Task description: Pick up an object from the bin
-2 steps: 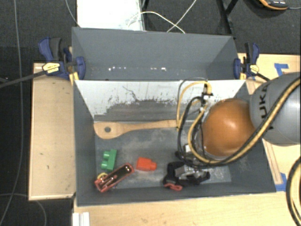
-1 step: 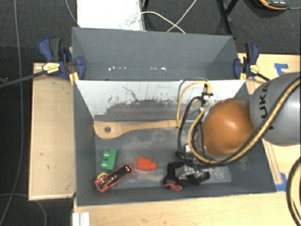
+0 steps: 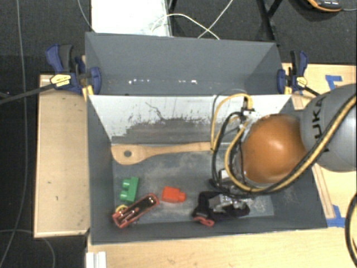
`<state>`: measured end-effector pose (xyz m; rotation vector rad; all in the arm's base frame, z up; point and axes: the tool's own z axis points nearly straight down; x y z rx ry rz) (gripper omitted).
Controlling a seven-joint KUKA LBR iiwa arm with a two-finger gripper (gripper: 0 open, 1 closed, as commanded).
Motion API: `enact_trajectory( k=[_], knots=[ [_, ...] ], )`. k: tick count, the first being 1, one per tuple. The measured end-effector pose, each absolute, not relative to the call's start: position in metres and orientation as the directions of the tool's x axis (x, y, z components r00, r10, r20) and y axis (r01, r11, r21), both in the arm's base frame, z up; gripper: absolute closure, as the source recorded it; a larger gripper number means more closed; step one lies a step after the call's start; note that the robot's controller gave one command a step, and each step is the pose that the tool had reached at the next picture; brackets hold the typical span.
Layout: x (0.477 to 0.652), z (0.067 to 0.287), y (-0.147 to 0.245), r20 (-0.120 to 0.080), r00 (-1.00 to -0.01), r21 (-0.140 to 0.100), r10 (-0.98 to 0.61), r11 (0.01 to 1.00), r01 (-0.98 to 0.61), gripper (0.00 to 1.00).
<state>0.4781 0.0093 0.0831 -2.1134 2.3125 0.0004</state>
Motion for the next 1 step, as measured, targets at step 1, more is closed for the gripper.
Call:
enact_trajectory(
  k=[1],
  knots=[
    [0.4775,0.1019,0.0098,-0.007,-0.092,-0.003,-0.996,0.092,-0.996,1.00]
  ],
)
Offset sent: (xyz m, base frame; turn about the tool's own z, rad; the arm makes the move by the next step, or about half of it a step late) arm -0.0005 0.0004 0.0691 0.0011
